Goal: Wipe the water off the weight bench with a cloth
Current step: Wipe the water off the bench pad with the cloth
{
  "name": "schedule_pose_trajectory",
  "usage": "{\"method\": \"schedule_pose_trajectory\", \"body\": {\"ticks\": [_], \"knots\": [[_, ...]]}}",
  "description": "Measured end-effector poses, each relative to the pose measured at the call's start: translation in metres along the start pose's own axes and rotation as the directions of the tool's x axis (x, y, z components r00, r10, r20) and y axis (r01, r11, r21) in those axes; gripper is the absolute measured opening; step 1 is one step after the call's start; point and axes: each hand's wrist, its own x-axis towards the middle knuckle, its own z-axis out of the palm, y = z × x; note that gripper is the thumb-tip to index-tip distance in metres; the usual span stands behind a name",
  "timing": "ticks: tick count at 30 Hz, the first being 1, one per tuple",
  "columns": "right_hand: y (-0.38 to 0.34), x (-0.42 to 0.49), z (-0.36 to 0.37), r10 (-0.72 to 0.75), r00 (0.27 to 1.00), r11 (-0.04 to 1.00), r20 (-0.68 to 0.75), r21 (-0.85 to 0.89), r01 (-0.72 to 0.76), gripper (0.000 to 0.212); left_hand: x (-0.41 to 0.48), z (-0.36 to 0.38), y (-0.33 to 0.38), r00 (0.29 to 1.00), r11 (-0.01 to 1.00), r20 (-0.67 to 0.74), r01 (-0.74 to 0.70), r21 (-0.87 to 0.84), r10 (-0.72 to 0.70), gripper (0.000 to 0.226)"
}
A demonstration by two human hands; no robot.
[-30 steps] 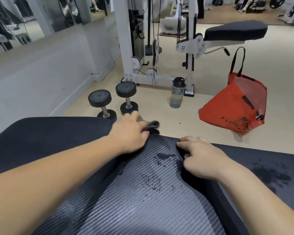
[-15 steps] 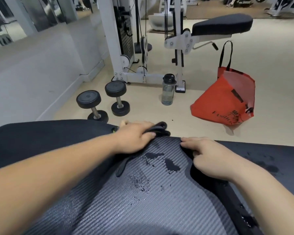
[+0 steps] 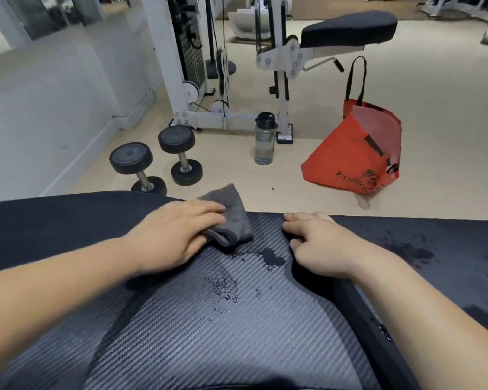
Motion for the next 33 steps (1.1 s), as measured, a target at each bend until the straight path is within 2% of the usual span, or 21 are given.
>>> {"method": "schedule_pose_trajectory", "body": {"ticks": [3,4,6,8,9,11,13,15,16,18,20,21,22,23,25,26,28,29,31,32,33], "knots": [[0.0,-0.003,0.0,0.006,1.0,1.0,0.009,-0.003,-0.006,0.049,0.023,0.009,0.026,0.917,0.924,-0.119,0.372,-0.088,-0.381,0.042],[0.0,-0.004,0.0,0.013,1.0,1.0,0.002,-0.002,-0.013,0.049,0.023,0.017,0.051,0.91,0.92,-0.143,0.375,-0.114,-0.389,0.039],[-0.002,-0.003,0.0,0.034,0.999,0.999,-0.013,0.015,-0.034,0.046,0.005,0.022,0.097,0.973,0.986,-0.175,0.136,-0.101,-0.152,0.038],[-0.004,-0.004,0.0,0.043,0.999,0.999,0.002,0.022,-0.043,0.046,-0.011,0.014,0.102,0.983,0.988,-0.124,-0.144,-0.059,0.136,0.039],[-0.004,-0.005,-0.001,0.045,0.999,0.999,0.011,0.022,-0.045,0.048,-0.009,0.011,0.09,0.98,0.983,-0.076,-0.184,-0.02,0.182,0.04],[-0.003,-0.006,-0.002,0.036,0.999,0.999,0.022,0.021,-0.037,0.054,0.008,0.009,0.063,0.999,1.0,-0.051,0.016,-0.004,-0.016,0.04],[-0.002,-0.007,-0.004,0.024,1.0,0.999,0.019,0.038,-0.025,0.058,0.025,0.009,0.059,0.927,0.933,-0.104,0.356,-0.057,-0.361,0.039],[0.0,-0.007,-0.005,0.029,1.0,0.997,-0.004,0.072,-0.029,0.059,0.031,0.014,0.093,0.896,0.901,-0.104,0.434,-0.006,-0.432,0.038],[0.001,-0.007,-0.007,0.038,0.999,0.995,-0.021,0.097,-0.036,0.06,0.027,0.017,0.116,0.932,0.937,-0.116,0.349,0.028,-0.344,0.039],[0.004,-0.009,-0.012,0.058,0.997,0.981,-0.049,0.19,-0.048,0.062,0.006,0.018,0.148,0.989,0.999,-0.143,0.031,0.031,-0.027,0.04],[0.008,-0.01,-0.015,0.073,0.994,0.96,-0.084,0.275,-0.047,0.061,-0.005,0.013,0.133,0.975,0.978,-0.082,-0.206,-0.014,0.205,0.041],[0.01,-0.012,-0.015,0.079,0.992,0.958,-0.098,0.284,-0.048,0.059,-0.002,0.012,0.114,0.973,0.974,-0.039,-0.229,0.006,0.229,0.042],[0.01,-0.014,-0.014,0.075,0.992,0.964,-0.106,0.262,-0.045,0.056,0.002,0.013,0.097,0.987,0.987,-0.031,-0.153,0.037,0.155,0.043],[0.01,-0.014,-0.012,0.069,0.992,0.973,-0.105,0.227,-0.043,0.052,0.005,0.013,0.081,0.996,0.999,-0.084,0.027,0.042,-0.024,0.043],[0.008,-0.016,-0.005,0.046,0.994,0.987,-0.1,0.157,-0.03,0.046,0.006,0.016,0.081,0.883,0.897,-0.166,0.442,-0.019,-0.438,0.041],[0.006,-0.016,0.0,0.027,0.994,0.993,-0.109,0.117,-0.014,0.043,0.001,0.018,0.097,0.848,0.863,-0.185,0.506,0.005,-0.496,0.04],[0.001,-0.015,0.006,-0.016,0.992,0.999,-0.128,0.033,0.02,0.038,-0.027,0.021,0.136,0.923,0.935,-0.218,0.343,0.092,-0.317,0.04],[-0.001,-0.014,0.008,-0.027,0.991,1.0,-0.129,0.005,0.028,0.038,-0.047,0.017,0.148,0.976,0.989,-0.188,0.128,0.068,-0.114,0.04],[-0.004,-0.014,0.008,-0.015,0.992,1.0,-0.123,-0.006,0.014,0.039,-0.079,0.004,0.13,0.973,0.975,-0.072,-0.221,-0.016,0.219,0.038],[-0.005,-0.014,0.008,-0.007,0.992,1.0,-0.128,-0.013,0.006,0.039,-0.086,0.001,0.108,0.956,0.956,-0.011,-0.294,-0.003,0.294,0.037],[-0.004,-0.013,0.009,-0.002,0.99,1.0,-0.14,-0.02,-0.001,0.038,-0.092,0.003,0.088,0.968,0.967,0.003,-0.25,0.04,0.251,0.037]]}}
